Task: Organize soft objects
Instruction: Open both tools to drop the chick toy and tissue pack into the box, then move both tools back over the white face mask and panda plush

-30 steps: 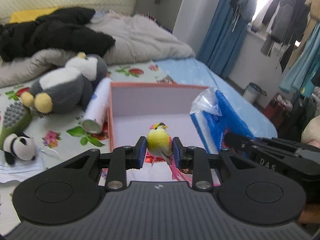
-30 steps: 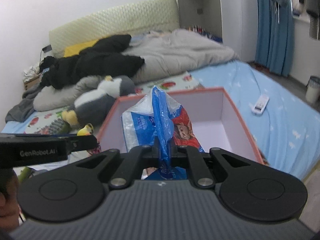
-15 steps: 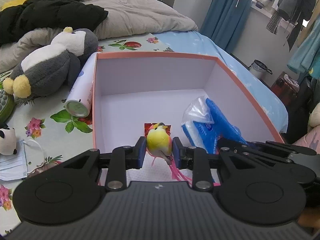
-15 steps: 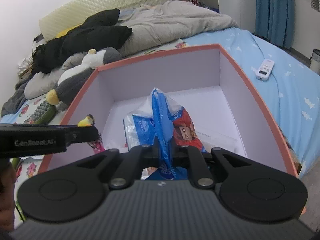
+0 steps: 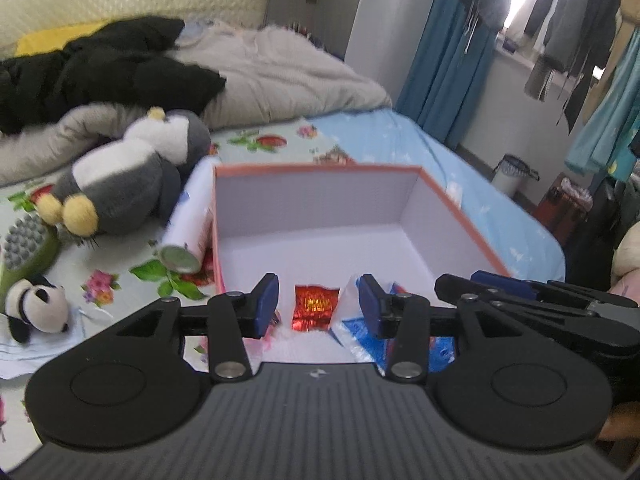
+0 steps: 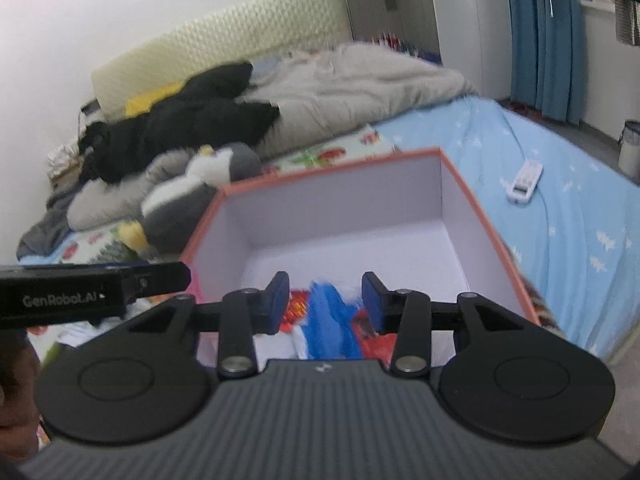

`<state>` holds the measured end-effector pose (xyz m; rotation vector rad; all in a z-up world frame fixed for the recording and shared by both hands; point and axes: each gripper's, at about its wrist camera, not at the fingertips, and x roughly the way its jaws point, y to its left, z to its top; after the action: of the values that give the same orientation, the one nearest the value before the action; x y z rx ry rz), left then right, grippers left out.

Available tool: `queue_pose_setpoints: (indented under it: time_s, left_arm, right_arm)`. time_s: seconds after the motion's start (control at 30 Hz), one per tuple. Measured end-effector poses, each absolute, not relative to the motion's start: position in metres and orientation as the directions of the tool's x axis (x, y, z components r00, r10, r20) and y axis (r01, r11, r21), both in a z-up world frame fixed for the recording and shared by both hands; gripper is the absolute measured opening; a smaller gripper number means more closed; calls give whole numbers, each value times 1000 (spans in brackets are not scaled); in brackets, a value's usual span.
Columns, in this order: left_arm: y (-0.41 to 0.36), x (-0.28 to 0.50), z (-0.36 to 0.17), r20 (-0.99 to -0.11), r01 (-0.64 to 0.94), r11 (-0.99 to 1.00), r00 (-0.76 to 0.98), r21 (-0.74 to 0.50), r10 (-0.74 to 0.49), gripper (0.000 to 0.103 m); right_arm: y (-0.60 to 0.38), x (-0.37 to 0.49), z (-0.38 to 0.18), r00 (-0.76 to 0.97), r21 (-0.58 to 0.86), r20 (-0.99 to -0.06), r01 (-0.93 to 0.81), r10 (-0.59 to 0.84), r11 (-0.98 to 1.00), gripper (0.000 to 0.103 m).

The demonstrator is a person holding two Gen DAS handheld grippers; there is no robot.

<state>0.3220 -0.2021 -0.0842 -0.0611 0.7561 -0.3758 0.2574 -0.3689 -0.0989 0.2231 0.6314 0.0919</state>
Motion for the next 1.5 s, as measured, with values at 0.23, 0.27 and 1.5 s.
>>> queue_pose_setpoints:
  time_s: [0.23,0.27,1.5]
  left_arm:
    - [-177,282,-33,-570,314,931,738,-184,-361,50]
    - [-173,276,-26,-560,314,932,746,-181,-360,50]
    - [2,100,-34,-571,-13,980,814,-198,-104,51]
  right_arm:
    - [-354,227,-50,863,223,-479,-58,161,973,43]
    - [-351,222,-45,868,223,-468,-65,165,973,43]
    - [-216,137,-58,731,243,-522,-367,440,898,43]
